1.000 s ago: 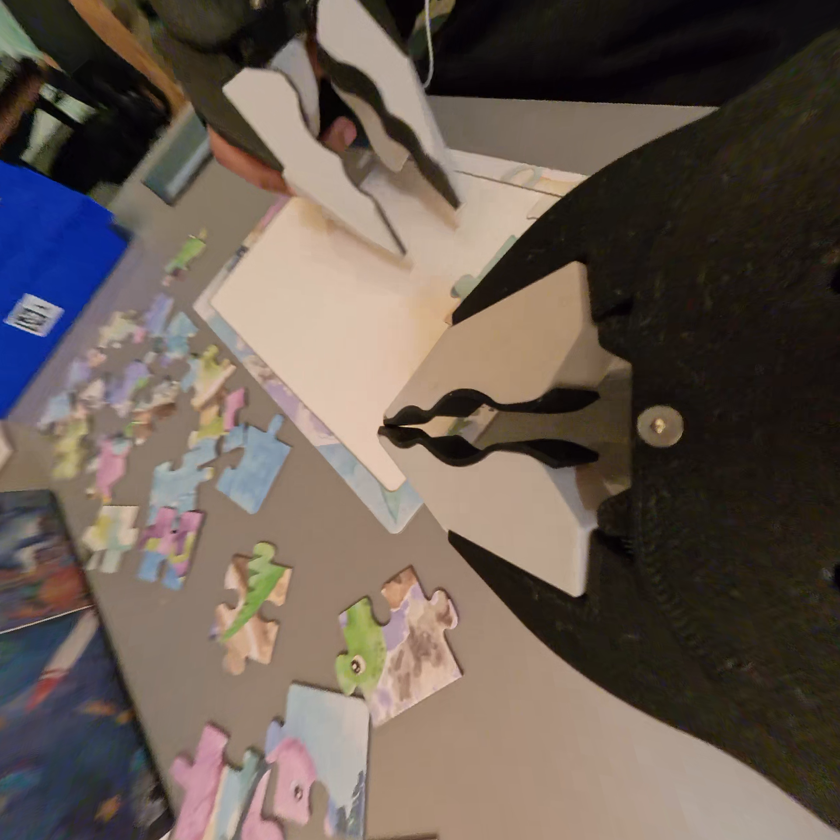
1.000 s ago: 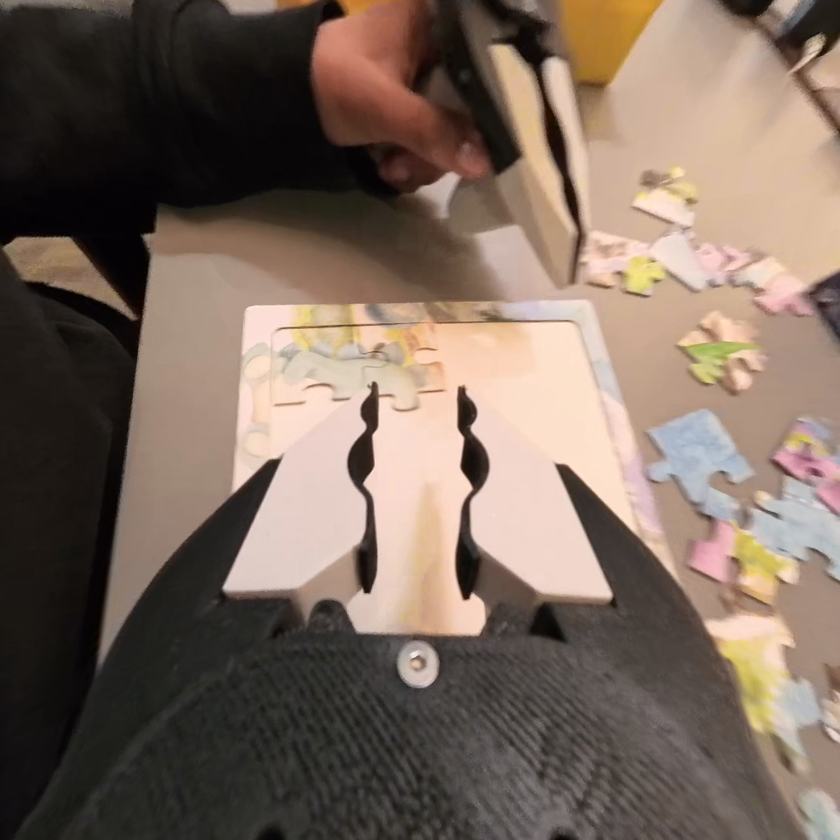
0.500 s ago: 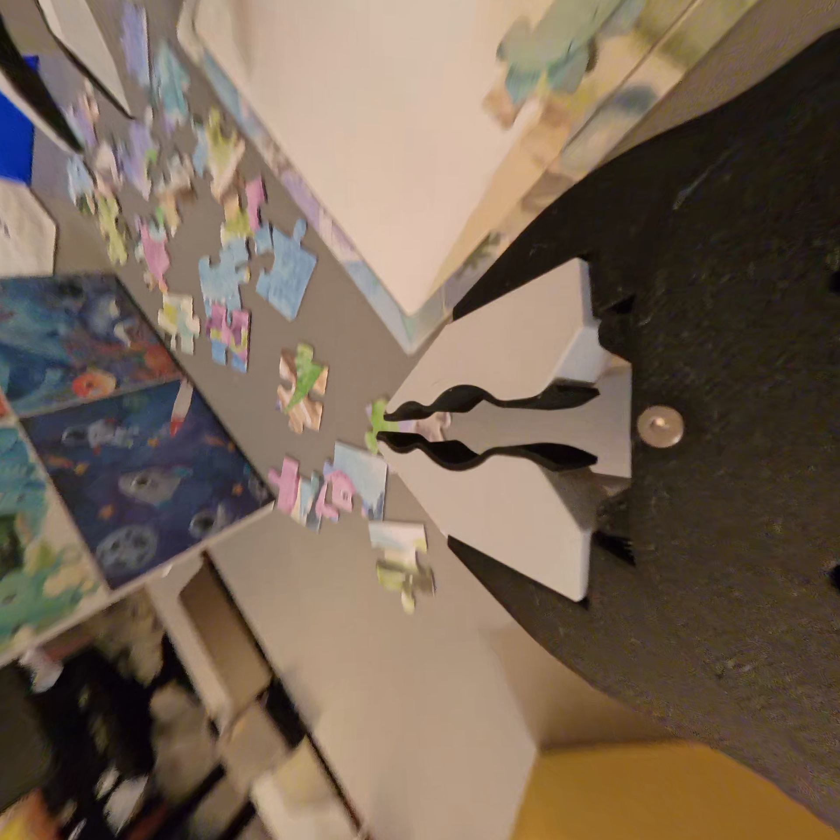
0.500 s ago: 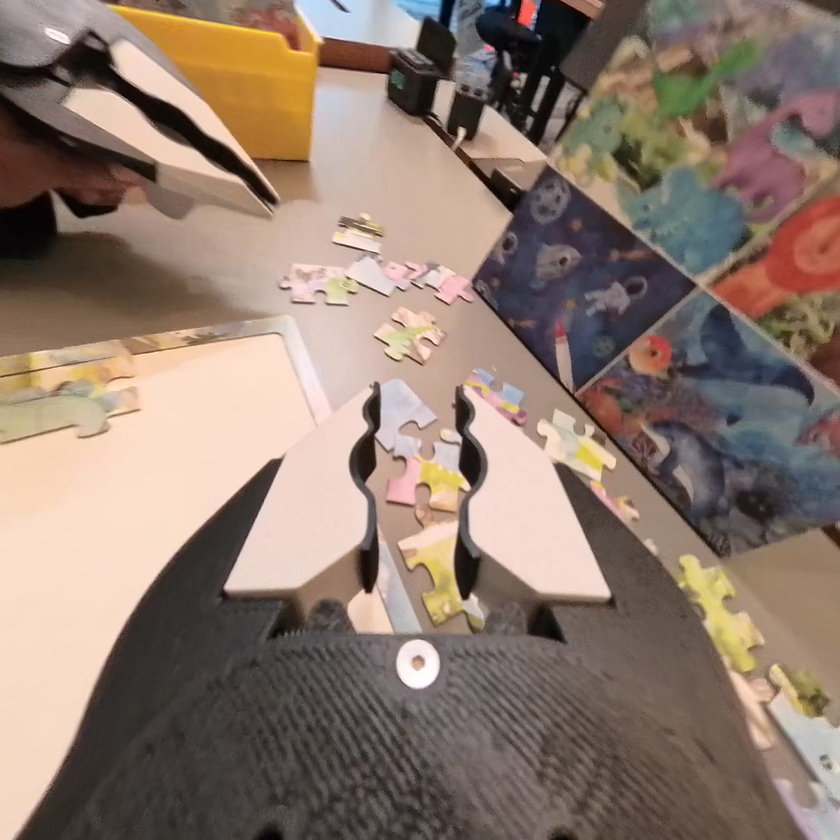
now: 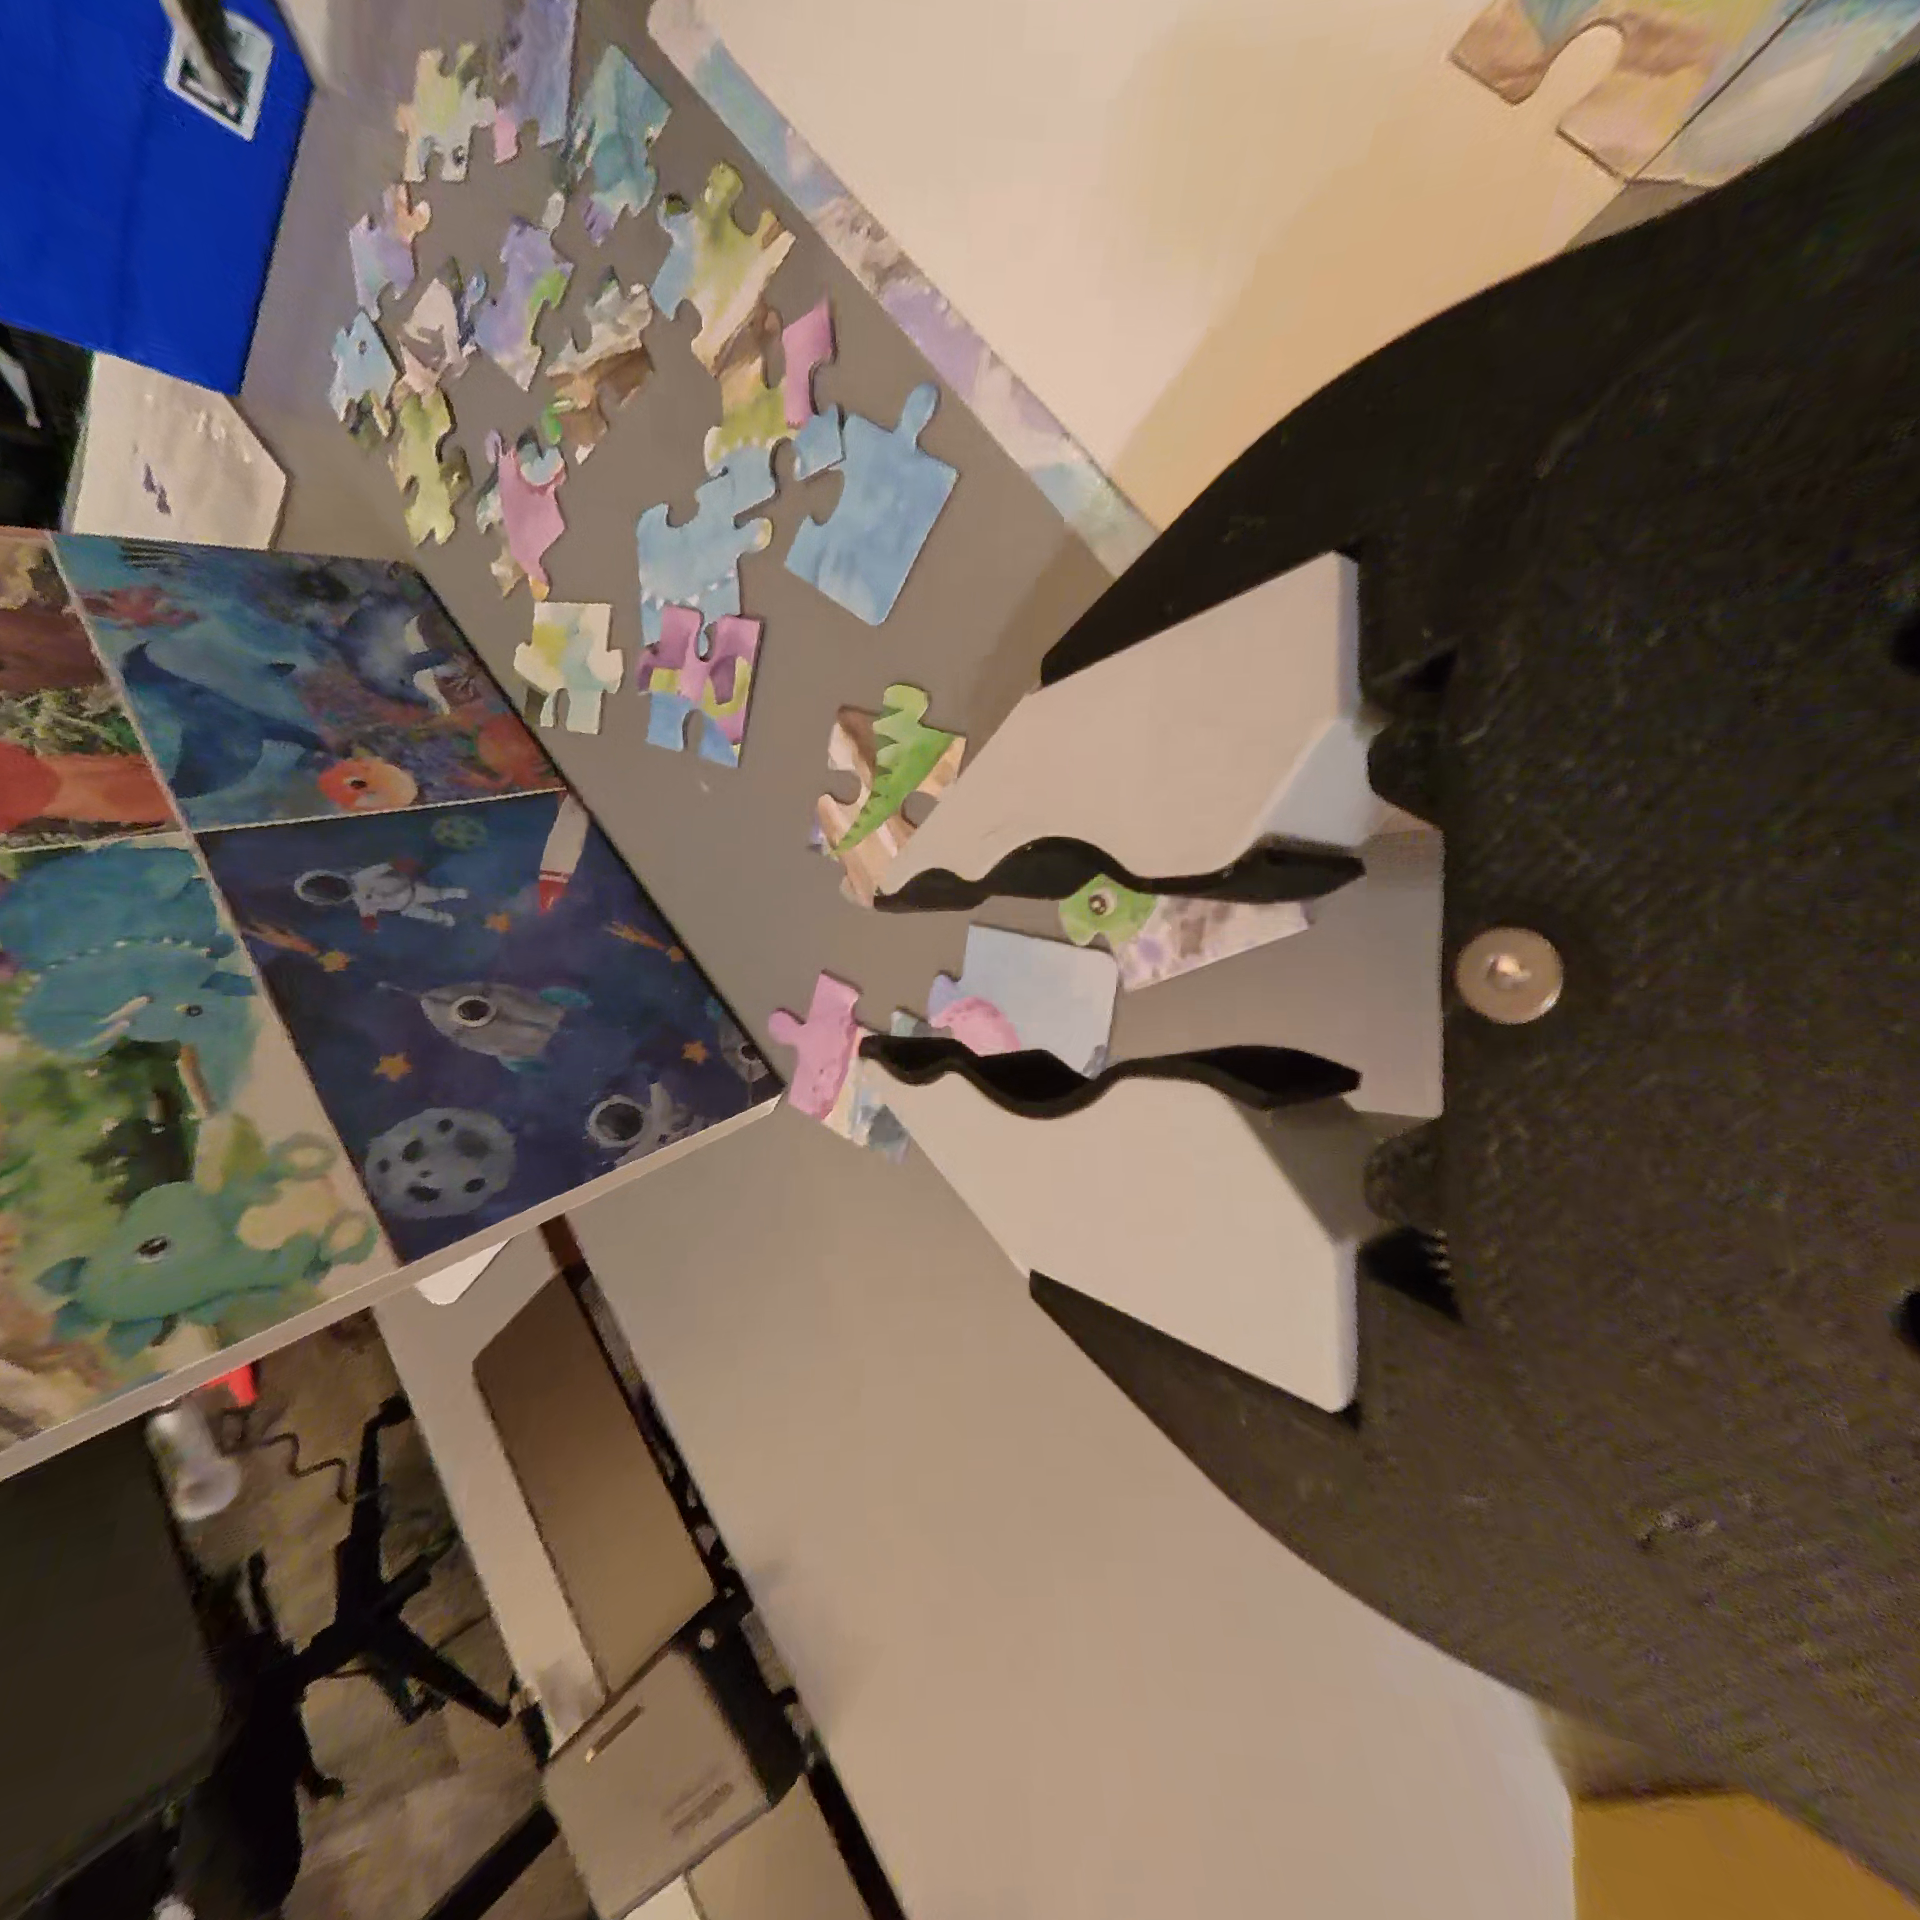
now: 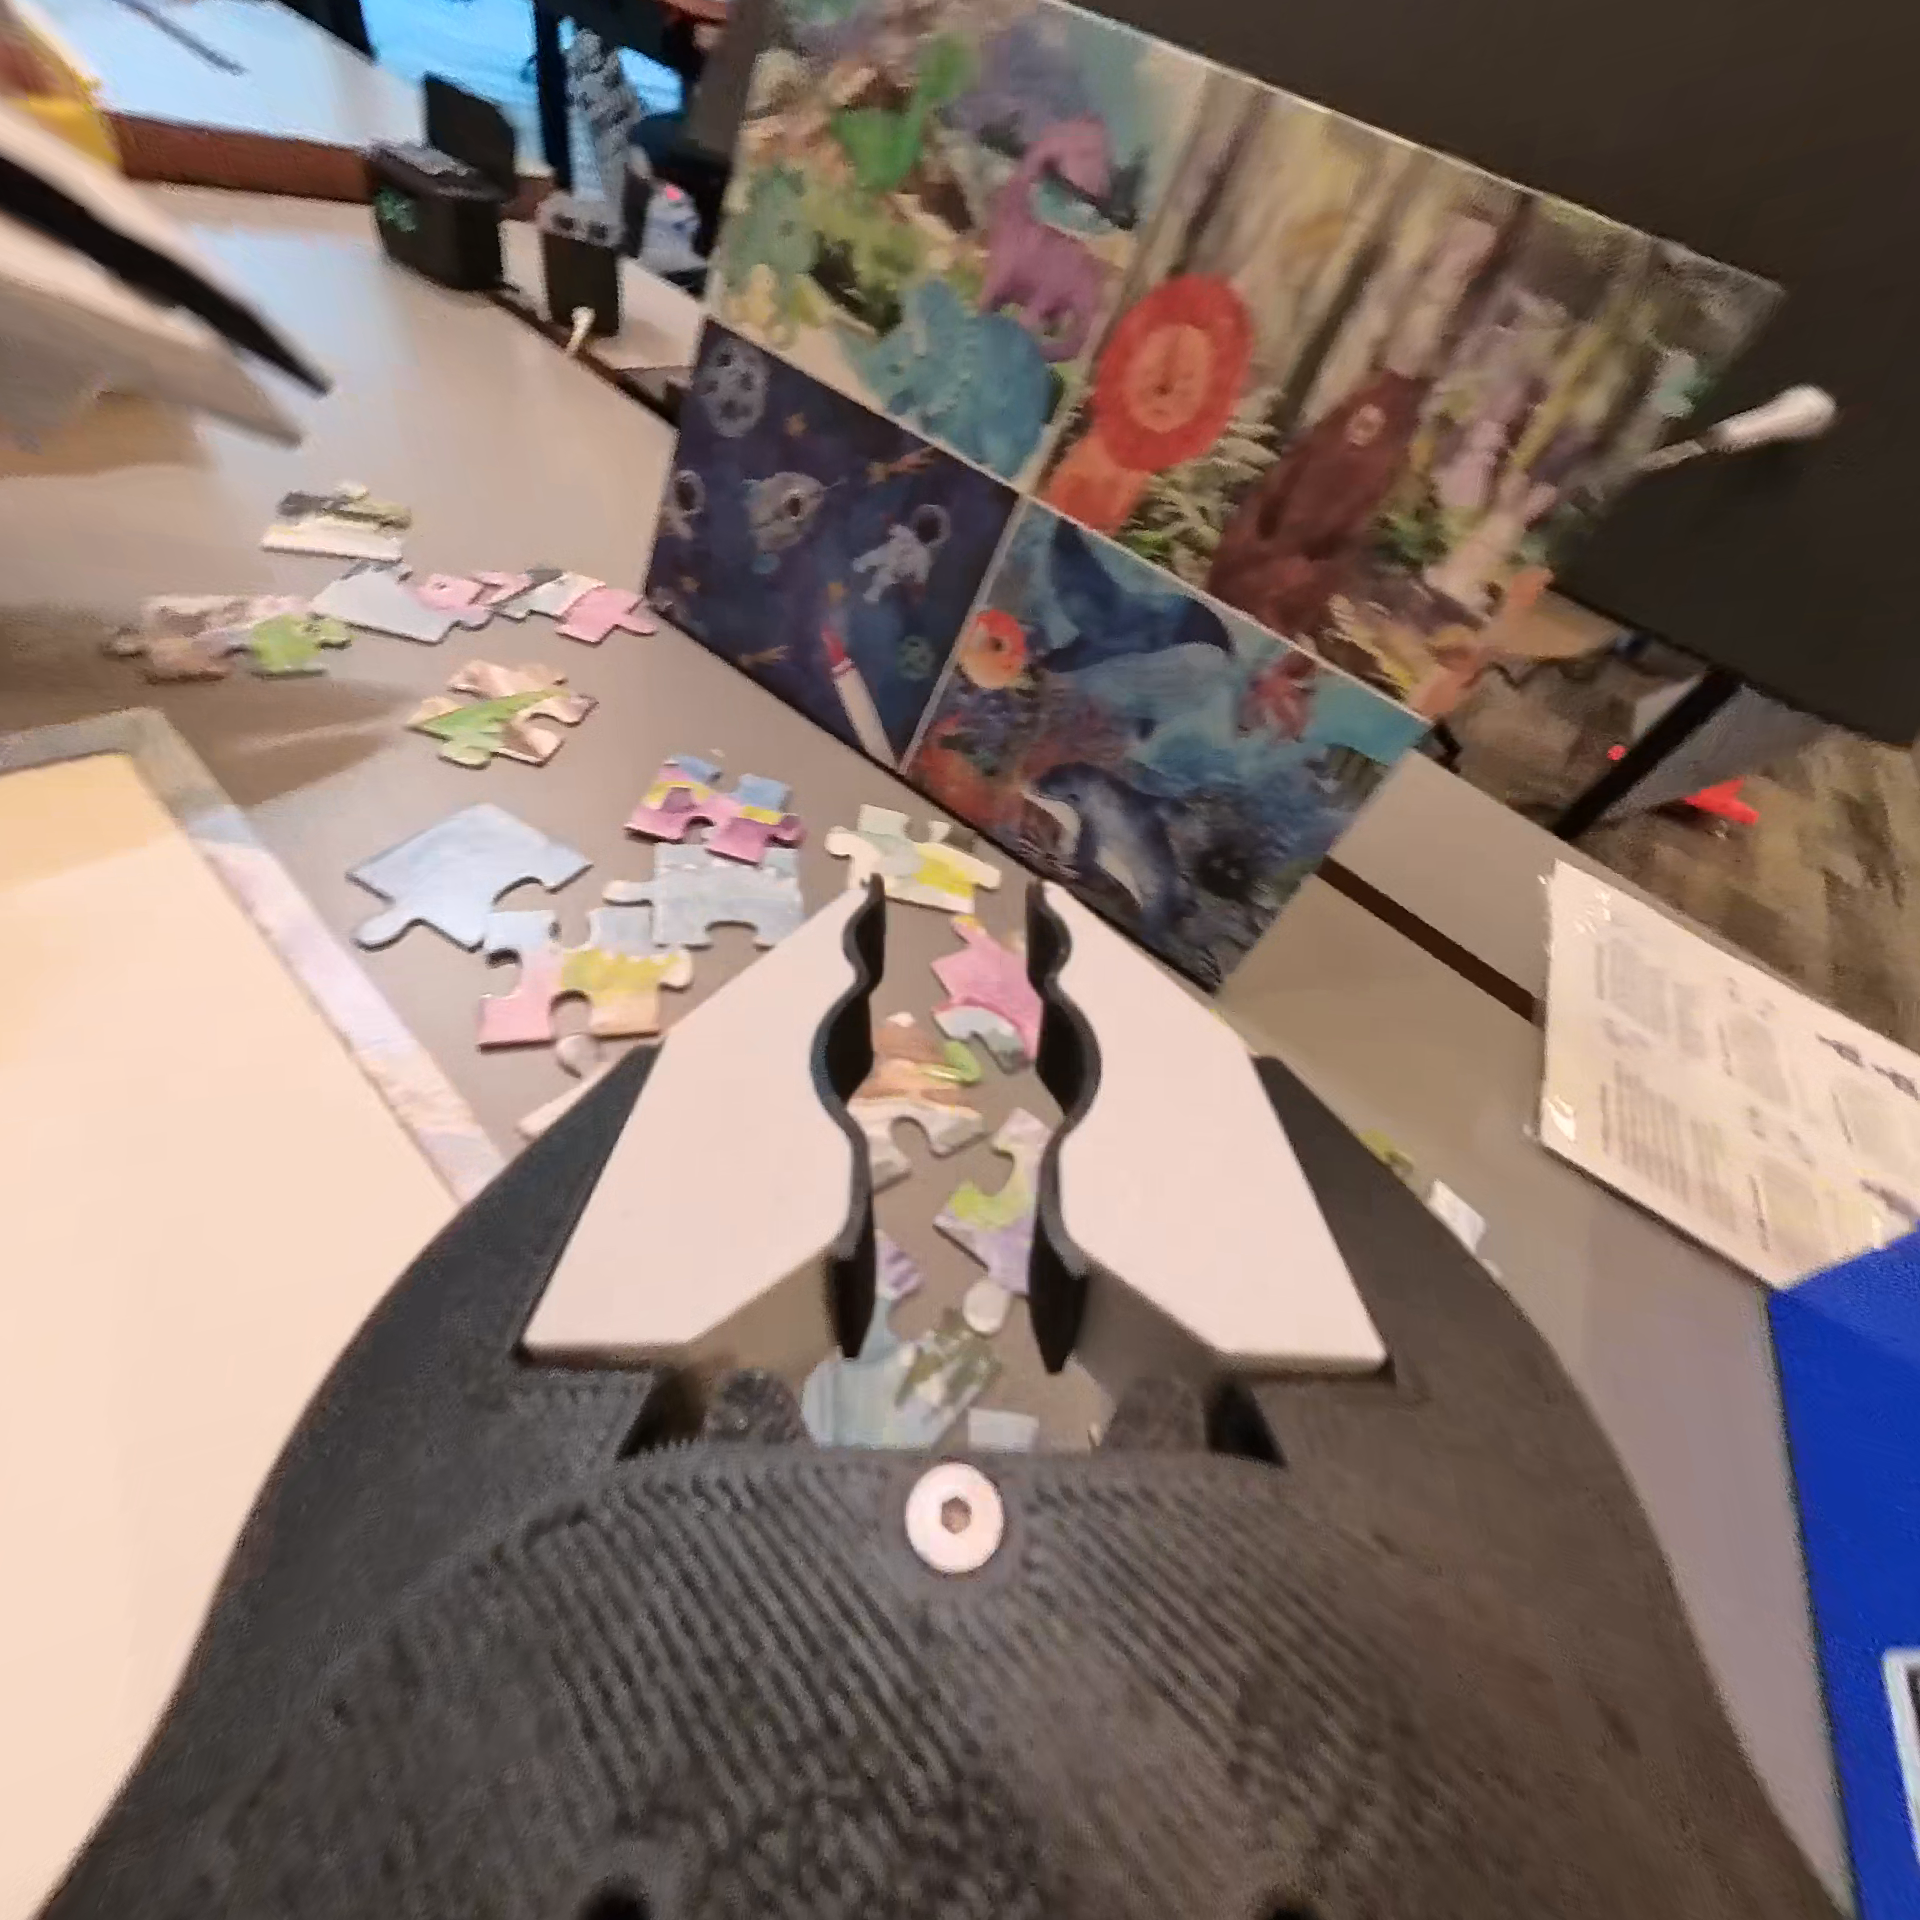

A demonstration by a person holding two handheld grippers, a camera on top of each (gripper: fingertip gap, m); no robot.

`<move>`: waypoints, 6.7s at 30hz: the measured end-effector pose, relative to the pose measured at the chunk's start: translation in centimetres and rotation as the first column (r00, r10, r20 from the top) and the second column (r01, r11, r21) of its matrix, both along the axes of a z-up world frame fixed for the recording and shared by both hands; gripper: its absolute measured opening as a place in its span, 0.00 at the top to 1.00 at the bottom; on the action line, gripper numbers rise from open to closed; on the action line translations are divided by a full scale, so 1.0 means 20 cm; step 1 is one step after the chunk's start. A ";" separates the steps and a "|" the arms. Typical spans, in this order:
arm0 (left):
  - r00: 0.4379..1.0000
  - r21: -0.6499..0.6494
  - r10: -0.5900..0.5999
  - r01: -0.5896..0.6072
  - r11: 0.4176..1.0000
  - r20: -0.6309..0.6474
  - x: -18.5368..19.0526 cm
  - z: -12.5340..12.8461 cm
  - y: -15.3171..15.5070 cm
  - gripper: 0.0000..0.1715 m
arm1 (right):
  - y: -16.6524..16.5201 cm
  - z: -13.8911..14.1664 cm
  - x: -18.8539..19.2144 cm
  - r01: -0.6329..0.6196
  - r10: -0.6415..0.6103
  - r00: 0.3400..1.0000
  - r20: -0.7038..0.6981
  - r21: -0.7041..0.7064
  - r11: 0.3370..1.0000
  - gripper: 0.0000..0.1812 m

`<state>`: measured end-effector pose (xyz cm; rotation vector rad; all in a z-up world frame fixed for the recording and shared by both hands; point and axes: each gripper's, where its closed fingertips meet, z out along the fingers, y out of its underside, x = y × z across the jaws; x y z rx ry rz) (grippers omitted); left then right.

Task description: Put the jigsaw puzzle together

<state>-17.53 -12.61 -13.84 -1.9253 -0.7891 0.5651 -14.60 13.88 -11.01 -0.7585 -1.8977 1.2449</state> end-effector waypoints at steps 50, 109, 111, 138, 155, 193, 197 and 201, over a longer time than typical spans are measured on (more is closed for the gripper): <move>0.997 -0.080 -0.079 0.080 0.994 0.016 0.08 -0.17 -0.05 0.99 | 0.71 0.13 0.00 0.272 -0.290 0.957 -0.025 -0.284 0.919 1.00; 0.994 -0.071 -0.105 0.107 0.992 0.036 0.09 -0.18 -0.03 0.91 | 0.85 -0.38 0.09 0.490 -0.445 0.767 0.463 0.025 0.871 0.68; 0.994 -0.073 -0.105 0.108 0.991 0.034 0.09 -0.18 -0.03 0.91 | 0.83 -0.43 0.10 0.469 -0.431 0.751 0.500 0.055 0.881 0.67; 0.992 -0.095 -0.123 0.126 0.987 0.037 0.11 -0.19 -0.01 0.90 | 0.66 -0.37 0.12 0.301 -0.241 0.834 0.496 -0.043 0.953 0.75; 0.545 0.138 -0.806 0.801 0.582 0.233 0.89 -0.09 0.38 0.96 | -0.80 -0.31 0.76 -0.688 0.625 0.666 0.407 0.013 0.725 0.75; 0.305 0.169 -0.779 0.871 0.461 0.548 1.06 -0.33 0.25 1.00 | -0.92 -0.49 0.91 -0.687 0.530 0.640 0.556 0.107 0.718 0.75; 0.297 0.184 -0.776 0.867 0.463 0.556 1.06 -0.33 0.25 1.00 | -0.91 -0.49 0.91 -0.628 0.468 0.703 0.535 0.160 0.762 0.75; 0.296 0.186 -0.776 0.866 0.463 0.557 1.06 -0.33 0.25 1.00 | -0.90 -0.49 0.91 -0.594 0.433 0.714 0.550 0.149 0.790 0.75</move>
